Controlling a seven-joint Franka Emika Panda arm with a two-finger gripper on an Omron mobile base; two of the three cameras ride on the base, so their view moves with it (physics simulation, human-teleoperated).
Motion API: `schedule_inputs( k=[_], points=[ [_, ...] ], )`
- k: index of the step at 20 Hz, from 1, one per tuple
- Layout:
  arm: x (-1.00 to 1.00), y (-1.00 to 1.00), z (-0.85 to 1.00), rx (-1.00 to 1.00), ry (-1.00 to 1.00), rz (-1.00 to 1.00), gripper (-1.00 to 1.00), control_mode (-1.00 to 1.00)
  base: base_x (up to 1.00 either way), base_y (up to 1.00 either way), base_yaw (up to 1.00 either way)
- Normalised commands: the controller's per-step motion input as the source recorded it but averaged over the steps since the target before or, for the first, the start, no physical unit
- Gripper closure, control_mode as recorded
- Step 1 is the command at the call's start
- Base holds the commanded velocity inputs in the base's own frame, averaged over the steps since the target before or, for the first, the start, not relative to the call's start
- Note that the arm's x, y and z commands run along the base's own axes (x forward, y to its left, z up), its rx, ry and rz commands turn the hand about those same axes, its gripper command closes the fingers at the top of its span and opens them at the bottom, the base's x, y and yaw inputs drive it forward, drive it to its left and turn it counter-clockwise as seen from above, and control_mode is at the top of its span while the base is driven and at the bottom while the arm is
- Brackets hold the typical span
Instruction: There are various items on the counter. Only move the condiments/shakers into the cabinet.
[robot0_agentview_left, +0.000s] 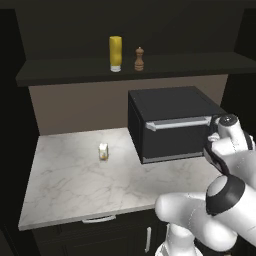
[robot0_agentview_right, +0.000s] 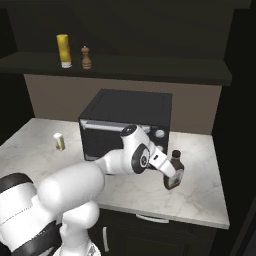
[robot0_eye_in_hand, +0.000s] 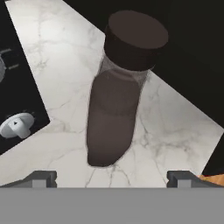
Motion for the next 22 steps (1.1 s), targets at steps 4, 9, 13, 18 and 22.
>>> schedule_inputs(
  k=[4, 9, 13, 18, 22],
  points=[
    [0.16, -0.12, -0.19, 0.0, 0.0, 0.0, -1.0, -1.0, 0.0, 0.0, 0.0],
    [0.12, -0.14, -0.18, 0.0, 0.0, 0.0, -1.0, -1.0, 0.0, 0.0, 0.0],
    [0.17, -0.09, -0.18, 0.0, 0.0, 0.0, -1.0, -1.0, 0.0, 0.0, 0.0],
    [0.2, -0.07, -0.18, 0.0, 0.0, 0.0, -1.0, -1.0, 0.0, 0.0, 0.0],
    [0.17, -0.13, -0.2, 0.0, 0.0, 0.0, -1.0, -1.0, 0.0, 0.0, 0.0]
  ],
)
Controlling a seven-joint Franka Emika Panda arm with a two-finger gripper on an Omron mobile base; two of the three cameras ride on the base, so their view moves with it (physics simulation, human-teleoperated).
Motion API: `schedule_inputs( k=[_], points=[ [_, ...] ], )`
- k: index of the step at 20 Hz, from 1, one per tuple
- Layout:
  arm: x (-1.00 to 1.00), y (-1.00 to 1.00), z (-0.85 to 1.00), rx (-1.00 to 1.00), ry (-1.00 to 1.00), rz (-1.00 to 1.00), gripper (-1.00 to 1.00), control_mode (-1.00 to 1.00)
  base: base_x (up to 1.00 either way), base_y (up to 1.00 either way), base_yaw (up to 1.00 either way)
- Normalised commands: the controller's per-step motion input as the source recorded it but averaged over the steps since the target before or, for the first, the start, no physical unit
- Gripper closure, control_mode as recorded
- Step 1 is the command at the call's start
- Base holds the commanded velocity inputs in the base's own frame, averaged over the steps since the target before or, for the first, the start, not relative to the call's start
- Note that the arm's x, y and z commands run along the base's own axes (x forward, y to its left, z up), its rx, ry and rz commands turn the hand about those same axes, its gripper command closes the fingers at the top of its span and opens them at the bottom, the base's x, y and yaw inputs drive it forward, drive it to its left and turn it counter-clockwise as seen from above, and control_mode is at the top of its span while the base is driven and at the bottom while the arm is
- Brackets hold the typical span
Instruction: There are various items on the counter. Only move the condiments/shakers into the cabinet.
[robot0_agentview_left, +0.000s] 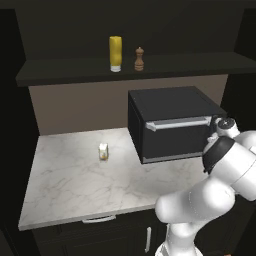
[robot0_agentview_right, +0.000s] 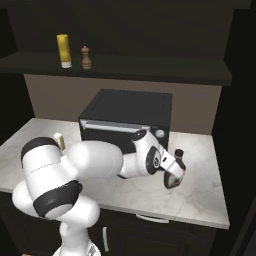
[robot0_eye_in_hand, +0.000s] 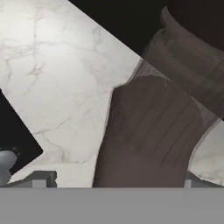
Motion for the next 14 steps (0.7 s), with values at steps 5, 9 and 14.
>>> schedule_inputs(
  k=[5, 9, 14],
  points=[
    [0.07, -0.08, -0.27, 0.0, 0.0, 0.0, 1.0, -1.0, 0.0, 0.0, 0.0],
    [0.0, -0.11, -0.17, 0.0, 0.0, 0.0, 1.0, -1.0, 0.0, 0.0, 0.0],
    [-0.03, -0.06, -0.06, 0.0, 0.0, 0.0, 1.0, -1.0, 0.0, 0.0, 0.0]
  ],
)
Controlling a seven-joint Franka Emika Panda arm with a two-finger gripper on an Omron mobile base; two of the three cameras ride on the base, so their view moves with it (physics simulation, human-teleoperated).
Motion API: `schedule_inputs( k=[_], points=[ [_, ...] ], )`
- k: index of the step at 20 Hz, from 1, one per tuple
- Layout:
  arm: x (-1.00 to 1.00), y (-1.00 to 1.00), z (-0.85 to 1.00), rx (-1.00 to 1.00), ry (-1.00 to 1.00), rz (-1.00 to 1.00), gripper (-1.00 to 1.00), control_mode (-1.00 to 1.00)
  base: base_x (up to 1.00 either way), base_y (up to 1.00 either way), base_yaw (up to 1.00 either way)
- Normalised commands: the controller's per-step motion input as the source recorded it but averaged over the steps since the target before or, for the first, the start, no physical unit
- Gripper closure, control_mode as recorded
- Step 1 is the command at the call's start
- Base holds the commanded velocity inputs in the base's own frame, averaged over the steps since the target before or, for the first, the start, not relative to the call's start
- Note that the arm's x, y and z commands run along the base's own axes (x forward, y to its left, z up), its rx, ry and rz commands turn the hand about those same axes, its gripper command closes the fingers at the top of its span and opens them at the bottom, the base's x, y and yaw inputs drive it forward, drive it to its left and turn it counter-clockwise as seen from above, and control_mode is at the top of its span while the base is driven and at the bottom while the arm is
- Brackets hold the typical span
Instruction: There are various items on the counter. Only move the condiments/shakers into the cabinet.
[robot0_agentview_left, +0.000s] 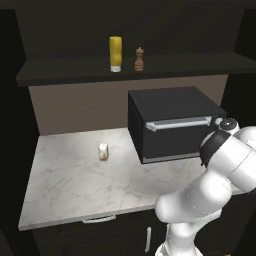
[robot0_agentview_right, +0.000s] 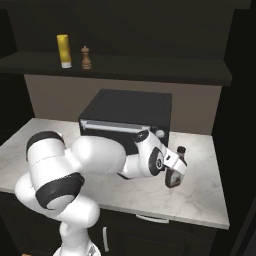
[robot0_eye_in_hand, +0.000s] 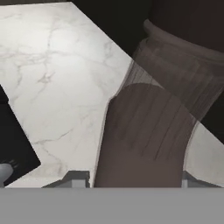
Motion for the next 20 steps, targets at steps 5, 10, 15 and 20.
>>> schedule_inputs(
  k=[5, 10, 15, 20],
  points=[
    [-0.51, 0.01, 0.43, 0.07, -0.06, 0.0, 1.0, -1.0, 0.0, 0.0, 0.0],
    [-0.87, 0.11, 1.0, 0.09, -0.14, 0.0, 1.0, -1.0, 0.0, 0.0, 0.0],
    [-0.76, 0.21, 1.0, 0.01, -0.11, 0.05, 1.0, -1.0, 0.0, 0.0, 0.0],
    [-0.54, 0.28, 1.0, 0.0, 0.0, 0.07, 1.0, -1.0, 0.0, 0.0, 0.0]
  ],
)
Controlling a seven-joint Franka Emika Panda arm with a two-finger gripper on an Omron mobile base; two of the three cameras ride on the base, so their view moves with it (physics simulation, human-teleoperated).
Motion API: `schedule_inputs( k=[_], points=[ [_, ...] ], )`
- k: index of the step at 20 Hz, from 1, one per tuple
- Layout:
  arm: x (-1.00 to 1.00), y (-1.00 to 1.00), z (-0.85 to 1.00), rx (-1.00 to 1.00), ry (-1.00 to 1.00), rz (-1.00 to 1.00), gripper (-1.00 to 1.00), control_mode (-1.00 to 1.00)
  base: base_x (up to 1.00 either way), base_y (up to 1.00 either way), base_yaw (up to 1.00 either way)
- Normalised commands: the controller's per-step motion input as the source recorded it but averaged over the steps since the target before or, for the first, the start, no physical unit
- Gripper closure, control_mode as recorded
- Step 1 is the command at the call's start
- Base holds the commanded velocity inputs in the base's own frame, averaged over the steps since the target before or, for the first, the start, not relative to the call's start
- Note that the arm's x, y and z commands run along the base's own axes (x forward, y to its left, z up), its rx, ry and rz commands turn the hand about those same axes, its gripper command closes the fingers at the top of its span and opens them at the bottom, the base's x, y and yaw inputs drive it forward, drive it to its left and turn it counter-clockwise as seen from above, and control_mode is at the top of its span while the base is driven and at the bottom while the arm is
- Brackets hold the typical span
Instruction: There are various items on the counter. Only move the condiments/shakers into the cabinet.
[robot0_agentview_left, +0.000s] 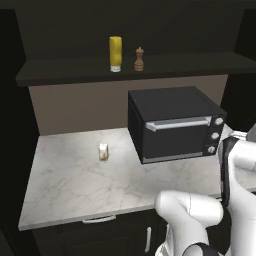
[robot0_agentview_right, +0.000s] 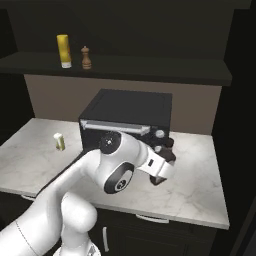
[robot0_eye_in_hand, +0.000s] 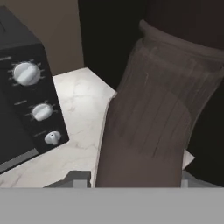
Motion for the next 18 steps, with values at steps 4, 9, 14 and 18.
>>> schedule_inputs(
  k=[4, 9, 14, 18],
  points=[
    [-0.43, 0.39, 1.0, 0.0, 0.02, 0.1, 1.0, -1.0, 0.0, 0.0, 0.0],
    [-0.38, 0.56, 1.0, 0.0, 0.02, 0.14, 1.0, -1.0, 0.0, 0.0, 0.0],
    [-0.31, 0.66, 1.0, 0.0, 0.0, 0.19, 1.0, -1.0, 0.0, 0.0, 0.0],
    [-0.09, 0.76, 1.0, 0.0, 0.0, 0.18, 1.0, -1.0, 0.0, 0.0, 0.0]
  ],
)
